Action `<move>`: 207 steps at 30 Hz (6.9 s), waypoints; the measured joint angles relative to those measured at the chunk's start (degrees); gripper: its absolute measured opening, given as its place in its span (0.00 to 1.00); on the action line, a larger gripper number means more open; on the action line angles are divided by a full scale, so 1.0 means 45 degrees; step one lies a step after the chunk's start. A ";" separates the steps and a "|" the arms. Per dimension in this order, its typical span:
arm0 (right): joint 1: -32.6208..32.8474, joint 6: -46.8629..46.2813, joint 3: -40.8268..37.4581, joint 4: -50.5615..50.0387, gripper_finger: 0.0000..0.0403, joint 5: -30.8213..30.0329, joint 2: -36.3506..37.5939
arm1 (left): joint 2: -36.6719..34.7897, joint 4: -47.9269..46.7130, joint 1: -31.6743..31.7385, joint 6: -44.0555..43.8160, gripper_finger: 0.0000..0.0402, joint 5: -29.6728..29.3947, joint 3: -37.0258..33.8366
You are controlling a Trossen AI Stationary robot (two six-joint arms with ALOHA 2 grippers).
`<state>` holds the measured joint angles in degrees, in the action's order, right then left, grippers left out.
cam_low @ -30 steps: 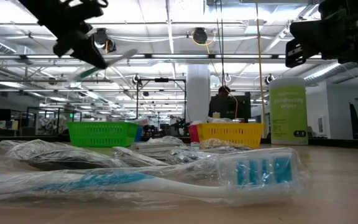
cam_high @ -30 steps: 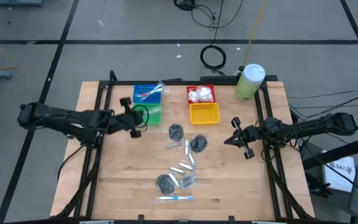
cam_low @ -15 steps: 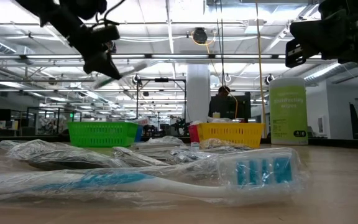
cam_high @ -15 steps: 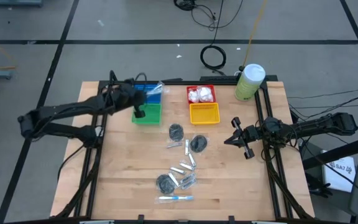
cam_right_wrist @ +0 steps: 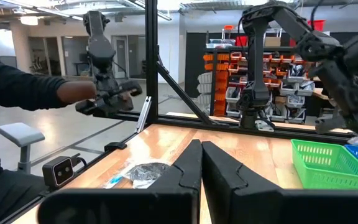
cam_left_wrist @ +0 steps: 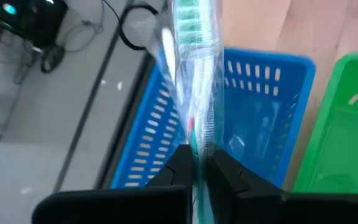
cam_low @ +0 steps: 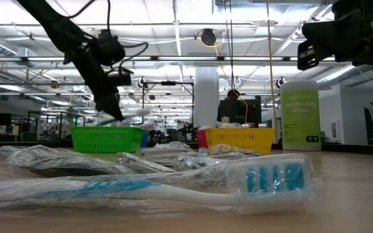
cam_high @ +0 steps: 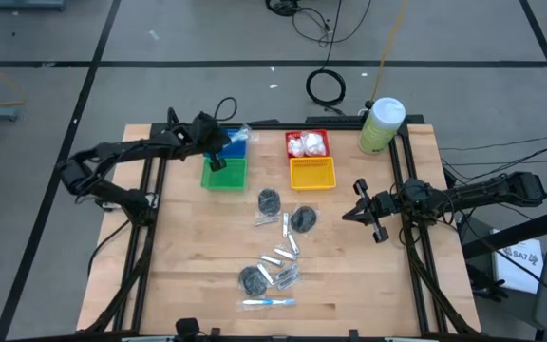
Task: Pick & Place Travel size toiletries
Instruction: Put the green toothbrush into the blue bin, then put the black hairbrush into the green bin
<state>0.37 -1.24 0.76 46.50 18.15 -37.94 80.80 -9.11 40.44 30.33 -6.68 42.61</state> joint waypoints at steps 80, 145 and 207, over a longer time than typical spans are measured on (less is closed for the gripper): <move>-0.0003 -0.0001 0.0003 -0.0003 0.00 0.0000 -0.0001 | -0.3269 0.1134 -0.5171 -0.2344 0.50 0.0899 -0.0005; 0.0000 0.0002 0.0003 -0.0003 0.00 -0.0005 0.0002 | 0.4068 -0.1704 -0.9667 -1.0131 0.50 -0.3147 0.4634; 0.0002 0.0001 0.0000 -0.0012 0.00 -0.0003 -0.0003 | 0.2827 -0.1496 -0.8681 -0.9960 0.00 -0.1940 0.4634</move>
<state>0.38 -1.24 0.76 46.45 18.14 -37.95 93.52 -15.84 1.38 -14.49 -15.41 63.46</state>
